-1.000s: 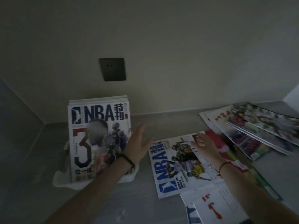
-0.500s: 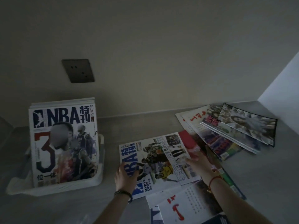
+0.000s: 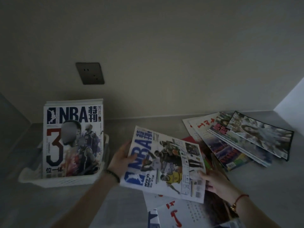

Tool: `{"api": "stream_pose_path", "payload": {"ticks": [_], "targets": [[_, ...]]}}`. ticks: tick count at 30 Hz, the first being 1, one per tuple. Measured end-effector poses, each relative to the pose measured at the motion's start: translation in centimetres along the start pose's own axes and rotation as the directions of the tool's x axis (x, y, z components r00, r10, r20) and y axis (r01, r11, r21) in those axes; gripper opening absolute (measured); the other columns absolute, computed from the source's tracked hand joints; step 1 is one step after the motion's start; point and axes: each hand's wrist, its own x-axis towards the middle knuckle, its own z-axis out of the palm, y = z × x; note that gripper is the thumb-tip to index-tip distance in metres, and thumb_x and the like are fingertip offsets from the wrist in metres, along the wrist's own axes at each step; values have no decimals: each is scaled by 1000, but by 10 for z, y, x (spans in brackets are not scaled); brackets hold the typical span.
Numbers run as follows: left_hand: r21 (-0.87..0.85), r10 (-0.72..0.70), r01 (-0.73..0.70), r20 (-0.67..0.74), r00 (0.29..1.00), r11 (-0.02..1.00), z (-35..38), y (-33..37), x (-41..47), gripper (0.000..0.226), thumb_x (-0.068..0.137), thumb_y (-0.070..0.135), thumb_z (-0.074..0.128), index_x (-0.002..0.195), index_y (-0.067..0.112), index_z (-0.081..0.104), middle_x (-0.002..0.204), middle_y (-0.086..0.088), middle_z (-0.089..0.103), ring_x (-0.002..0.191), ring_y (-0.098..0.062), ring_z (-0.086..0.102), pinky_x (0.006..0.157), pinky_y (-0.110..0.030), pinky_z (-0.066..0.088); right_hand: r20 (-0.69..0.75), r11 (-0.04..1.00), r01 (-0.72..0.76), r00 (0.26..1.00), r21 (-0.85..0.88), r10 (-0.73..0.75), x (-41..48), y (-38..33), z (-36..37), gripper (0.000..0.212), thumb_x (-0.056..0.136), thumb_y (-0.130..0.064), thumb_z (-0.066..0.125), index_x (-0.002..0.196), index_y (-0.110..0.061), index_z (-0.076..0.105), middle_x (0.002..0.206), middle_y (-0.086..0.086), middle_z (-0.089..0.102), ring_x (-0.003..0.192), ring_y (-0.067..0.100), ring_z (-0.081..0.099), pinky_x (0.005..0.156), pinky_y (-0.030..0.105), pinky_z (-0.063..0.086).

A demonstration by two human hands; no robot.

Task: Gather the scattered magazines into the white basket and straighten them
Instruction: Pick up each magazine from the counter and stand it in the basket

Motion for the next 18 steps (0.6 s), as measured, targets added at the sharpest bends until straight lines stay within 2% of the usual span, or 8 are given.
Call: {"api": "stream_pose_path", "payload": {"ticks": [3, 5, 7, 9, 10, 13, 15, 18], "targets": [[90, 196, -210, 146, 970, 973, 7, 60, -4, 51, 83, -12, 49, 110, 30, 51, 87, 10, 73, 75, -9, 71, 64, -25, 59, 84, 990, 141, 987, -18, -139, -18, -13, -4, 57, 64, -42, 73, 105, -3, 63, 98, 14, 73, 90, 25, 69, 80, 38, 52], [207, 278, -339, 277, 920, 918, 11, 104, -10, 51, 84, -10, 49, 112, 33, 49, 94, 9, 70, 77, -5, 70, 64, -22, 58, 64, 930, 367, 929, -33, -365, -33, -38, 4, 75, 52, -59, 76, 109, -13, 59, 109, 8, 68, 92, 5, 68, 73, 21, 54], [321, 310, -454, 411, 858, 831, 15, 141, -19, 53, 85, -8, 49, 120, 33, 46, 102, 8, 65, 82, -1, 68, 70, -22, 58, 42, 821, 551, 833, -151, -551, -48, -70, 15, 89, 56, -54, 76, 132, -25, 41, 132, -8, 46, 104, -15, 52, 69, 2, 48], [369, 310, -539, 523, 794, 758, 17, 172, -28, 57, 86, -7, 48, 127, 32, 38, 107, 10, 62, 87, 4, 66, 71, -15, 56, 63, 682, 659, 733, -317, -678, -61, -106, 29, 101, 60, -46, 74, 143, -36, 18, 143, -18, 29, 126, -4, 32, 95, 16, 37], [378, 310, -572, 563, 766, 728, 17, 184, -33, 58, 86, -7, 47, 127, 33, 35, 110, 12, 60, 88, 7, 65, 70, -11, 54, 112, 617, 695, 693, -369, -712, -68, -122, 35, 101, 60, -44, 77, 142, -39, 18, 142, -18, 33, 127, 2, 32, 99, 27, 34], [435, 326, -644, 605, 727, 630, 8, 212, -40, 58, 86, -7, 48, 125, 33, 35, 115, 15, 55, 93, 12, 61, 73, -7, 51, 301, 523, 744, 656, -416, -692, -84, -159, 57, 61, 64, -30, 78, 115, -45, 49, 109, -23, 61, 99, 7, 61, 84, 29, 51], [507, 386, -678, 567, 728, 533, -9, 226, -40, 54, 86, -5, 50, 119, 36, 42, 112, 18, 54, 90, 17, 59, 72, -4, 49, 315, 514, 780, 618, -357, -720, -90, -169, 80, 31, 70, -22, 75, 90, -41, 61, 87, -9, 71, 74, 23, 67, 63, 33, 53], [667, 596, -632, 338, 729, 395, -46, 239, -37, 43, 83, 10, 61, 107, 44, 51, 106, 18, 58, 88, 16, 57, 81, -7, 49, 205, 473, 862, 504, -183, -839, -90, -171, 126, 28, 76, -12, 71, 80, -38, 63, 72, -7, 71, 63, 21, 62, 57, 33, 50]]}}
